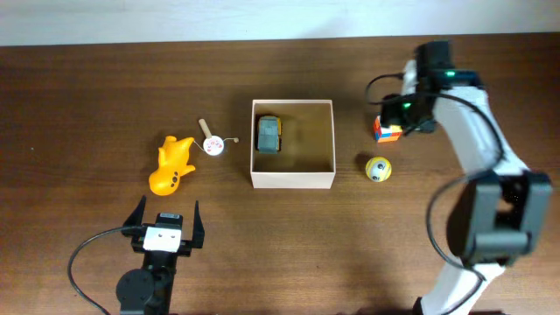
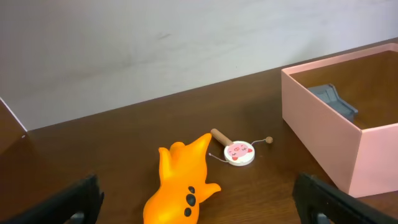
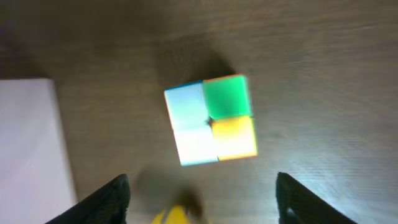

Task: Pack container
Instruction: 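Lift the cube with the right gripper and carry it toward the box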

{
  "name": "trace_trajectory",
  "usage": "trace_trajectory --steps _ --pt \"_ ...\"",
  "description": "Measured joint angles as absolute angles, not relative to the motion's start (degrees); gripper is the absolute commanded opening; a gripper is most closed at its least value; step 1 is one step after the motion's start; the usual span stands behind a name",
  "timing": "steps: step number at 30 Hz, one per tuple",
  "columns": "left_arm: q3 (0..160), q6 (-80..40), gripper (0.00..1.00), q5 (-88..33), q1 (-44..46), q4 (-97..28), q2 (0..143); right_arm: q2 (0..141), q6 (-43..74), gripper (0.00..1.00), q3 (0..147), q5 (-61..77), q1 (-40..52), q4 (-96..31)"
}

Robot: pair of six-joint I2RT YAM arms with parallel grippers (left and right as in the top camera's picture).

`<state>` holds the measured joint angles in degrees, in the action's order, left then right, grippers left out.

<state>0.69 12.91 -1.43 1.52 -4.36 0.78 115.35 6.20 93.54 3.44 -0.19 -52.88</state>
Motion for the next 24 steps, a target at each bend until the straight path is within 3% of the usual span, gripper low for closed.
trace_trajectory --steps 8,24 --pt "0.7 12.9 0.99 -1.4 1.5 -4.4 0.8 122.1 5.3 0.71 93.5 0.3 1.8 -49.4" --pt "0.7 12.9 0.99 -1.4 1.5 -4.4 0.8 122.1 -3.5 0.76 93.5 -0.1 1.7 -42.9"
